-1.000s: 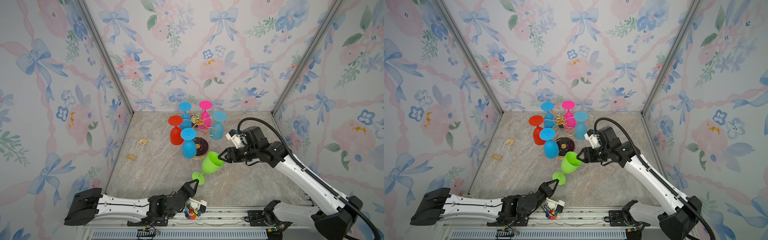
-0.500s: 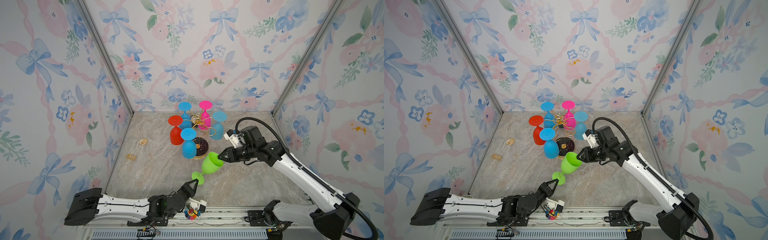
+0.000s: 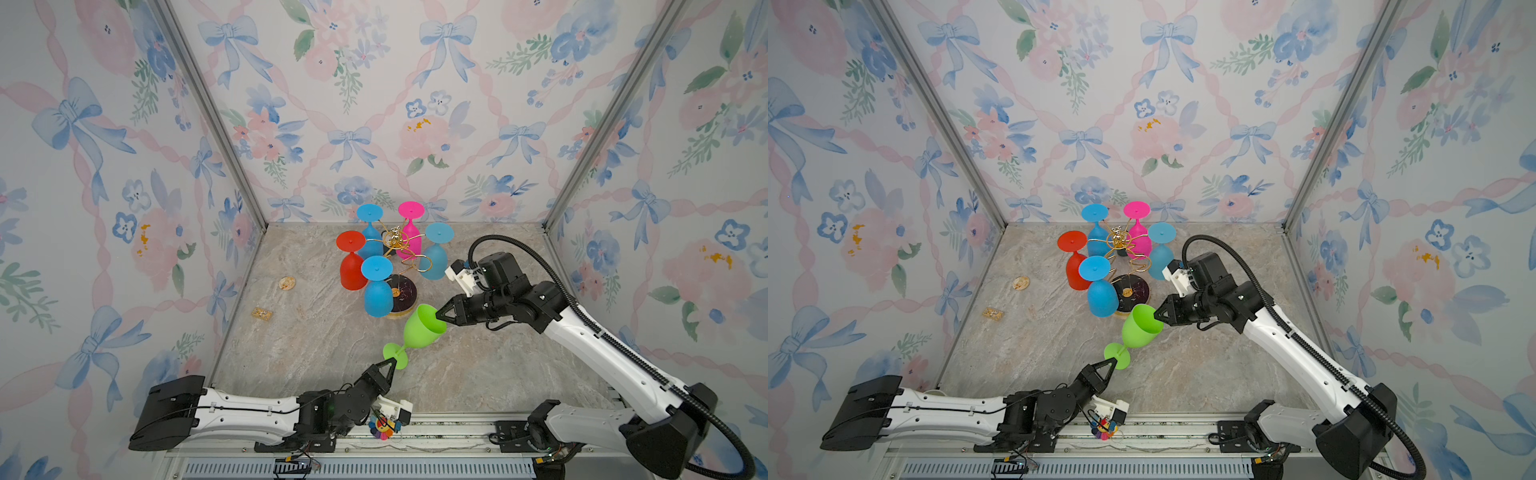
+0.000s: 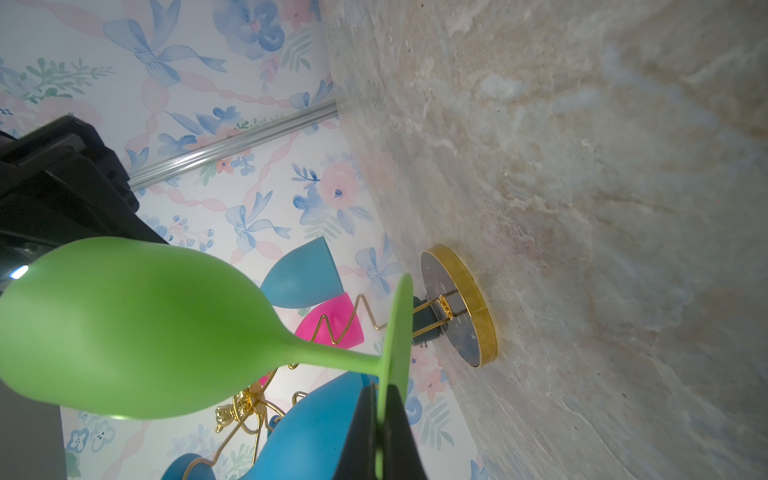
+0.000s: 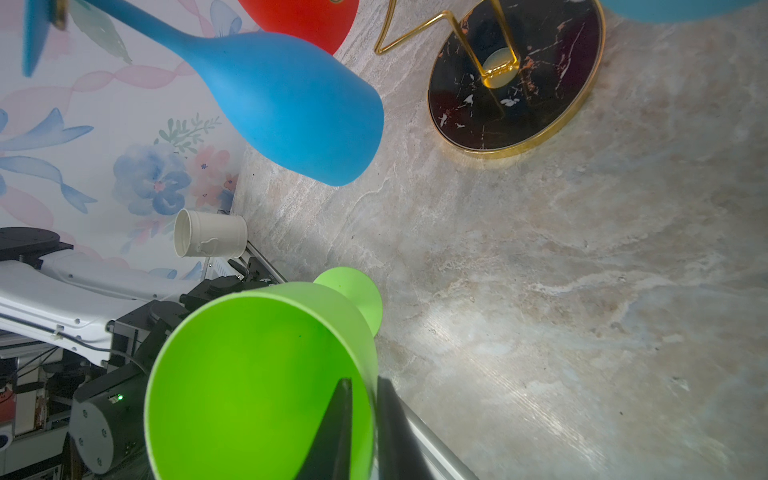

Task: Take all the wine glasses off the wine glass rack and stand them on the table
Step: 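Close the right gripper on the glass bowl rim while the left releases and withdraws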

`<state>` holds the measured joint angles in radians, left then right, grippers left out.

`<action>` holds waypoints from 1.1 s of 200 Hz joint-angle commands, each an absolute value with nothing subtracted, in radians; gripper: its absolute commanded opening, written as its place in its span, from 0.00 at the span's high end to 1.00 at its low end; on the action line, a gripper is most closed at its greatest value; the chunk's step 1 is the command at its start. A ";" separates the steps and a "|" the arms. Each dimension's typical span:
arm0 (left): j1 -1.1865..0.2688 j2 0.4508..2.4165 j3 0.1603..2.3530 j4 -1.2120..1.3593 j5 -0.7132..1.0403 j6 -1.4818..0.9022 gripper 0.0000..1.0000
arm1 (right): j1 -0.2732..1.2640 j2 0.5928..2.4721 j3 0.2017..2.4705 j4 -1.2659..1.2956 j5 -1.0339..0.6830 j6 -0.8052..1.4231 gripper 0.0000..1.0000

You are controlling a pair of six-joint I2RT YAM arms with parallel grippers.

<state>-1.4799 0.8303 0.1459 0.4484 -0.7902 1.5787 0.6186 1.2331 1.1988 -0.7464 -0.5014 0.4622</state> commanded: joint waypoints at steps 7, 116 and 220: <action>-1.485 0.827 0.141 0.479 -0.816 1.590 1.00 | 0.634 1.241 1.221 -0.747 -0.513 0.453 0.87; -1.486 0.831 0.141 0.478 -0.796 1.570 0.42 | 0.631 1.208 1.206 -0.734 -0.457 0.436 0.98; -1.492 0.841 0.322 0.421 -0.847 0.957 0.16 | 0.456 1.079 1.206 -0.889 -0.170 0.320 1.00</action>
<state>-1.4868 0.8249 0.2047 0.4465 -0.7918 1.3003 0.4980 1.1057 1.1984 -0.8108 -0.2771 0.3763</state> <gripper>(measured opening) 0.841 0.045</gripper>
